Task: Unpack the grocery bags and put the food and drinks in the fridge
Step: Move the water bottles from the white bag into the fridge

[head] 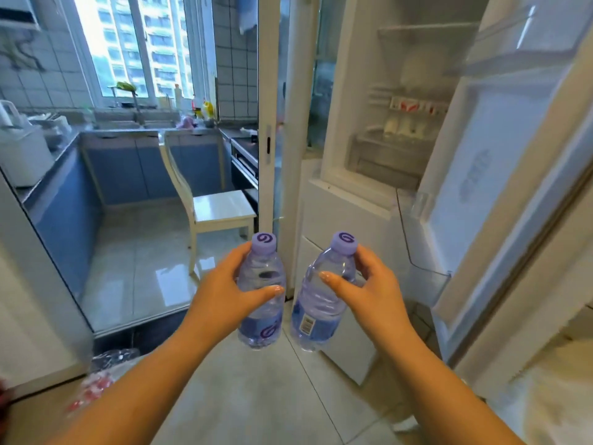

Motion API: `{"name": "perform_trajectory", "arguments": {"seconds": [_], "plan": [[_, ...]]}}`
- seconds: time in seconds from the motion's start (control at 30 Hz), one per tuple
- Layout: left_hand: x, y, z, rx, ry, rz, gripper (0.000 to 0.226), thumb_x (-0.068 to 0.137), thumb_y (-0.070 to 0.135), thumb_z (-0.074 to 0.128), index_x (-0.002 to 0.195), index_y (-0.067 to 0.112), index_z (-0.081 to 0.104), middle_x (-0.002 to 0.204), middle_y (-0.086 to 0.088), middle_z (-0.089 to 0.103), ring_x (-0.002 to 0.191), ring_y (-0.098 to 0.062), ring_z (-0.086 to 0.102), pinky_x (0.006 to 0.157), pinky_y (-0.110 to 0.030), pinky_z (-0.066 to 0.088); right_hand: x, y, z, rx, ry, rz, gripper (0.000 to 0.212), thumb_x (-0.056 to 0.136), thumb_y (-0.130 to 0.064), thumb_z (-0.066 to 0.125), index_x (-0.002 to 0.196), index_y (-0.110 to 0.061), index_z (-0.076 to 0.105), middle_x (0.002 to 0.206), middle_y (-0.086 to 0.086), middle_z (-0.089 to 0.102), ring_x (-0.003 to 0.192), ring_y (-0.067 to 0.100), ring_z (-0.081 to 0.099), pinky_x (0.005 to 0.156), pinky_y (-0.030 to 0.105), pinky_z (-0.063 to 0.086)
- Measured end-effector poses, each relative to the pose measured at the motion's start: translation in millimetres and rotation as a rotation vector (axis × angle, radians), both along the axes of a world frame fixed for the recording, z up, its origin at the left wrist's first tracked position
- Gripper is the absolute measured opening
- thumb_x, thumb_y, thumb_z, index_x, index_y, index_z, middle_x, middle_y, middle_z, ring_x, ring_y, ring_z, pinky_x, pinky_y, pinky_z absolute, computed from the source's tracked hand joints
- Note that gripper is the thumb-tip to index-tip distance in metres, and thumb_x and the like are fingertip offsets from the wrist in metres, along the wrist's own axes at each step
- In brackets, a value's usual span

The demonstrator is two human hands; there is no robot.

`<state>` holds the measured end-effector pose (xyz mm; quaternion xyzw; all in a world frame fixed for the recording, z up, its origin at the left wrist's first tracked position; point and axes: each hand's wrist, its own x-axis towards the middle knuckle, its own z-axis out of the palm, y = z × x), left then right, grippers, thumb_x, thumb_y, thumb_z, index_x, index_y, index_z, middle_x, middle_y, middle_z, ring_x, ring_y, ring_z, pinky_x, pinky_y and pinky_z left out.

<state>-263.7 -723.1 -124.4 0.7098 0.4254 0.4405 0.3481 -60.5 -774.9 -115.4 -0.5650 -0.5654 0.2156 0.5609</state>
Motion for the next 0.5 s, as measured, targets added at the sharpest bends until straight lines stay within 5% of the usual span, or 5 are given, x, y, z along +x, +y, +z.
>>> {"name": "perform_trajectory", "arguments": {"seconds": [0.13, 0.3, 0.5], "plan": [[8, 79, 19, 0.031, -0.047, -0.035, 0.058, 0.067, 0.025, 0.082, 0.104, 0.053, 0.046, 0.099, 0.032, 0.058, 0.091, 0.015, 0.056, 0.075, -0.01, 0.043, 0, 68, 25, 0.078, 0.042, -0.161, 0.041, 0.077, -0.018, 0.074, 0.113, -0.024, 0.057, 0.112, 0.002, 0.062, 0.103, 0.014, 0.058, 0.088, 0.031, 0.047], [47, 181, 35, 0.074, -0.13, -0.08, 0.054, 0.069, 0.026, 0.081, 0.105, 0.048, 0.048, 0.105, 0.02, 0.061, 0.102, -0.008, 0.059, 0.085, -0.025, 0.048, 29, 174, 40, 0.175, 0.059, -0.303, 0.04, 0.078, -0.02, 0.073, 0.115, -0.021, 0.058, 0.114, 0.0, 0.062, 0.104, 0.014, 0.057, 0.09, 0.032, 0.047], [112, 307, 52, 0.133, -0.18, -0.105, 0.054, 0.069, 0.029, 0.08, 0.101, 0.054, 0.045, 0.105, 0.022, 0.059, 0.102, -0.007, 0.059, 0.087, -0.028, 0.048, 88, 311, 54, 0.282, 0.236, -0.388, 0.047, 0.075, -0.016, 0.076, 0.113, -0.026, 0.052, 0.107, -0.014, 0.061, 0.097, 0.003, 0.058, 0.079, 0.013, 0.043]]}}
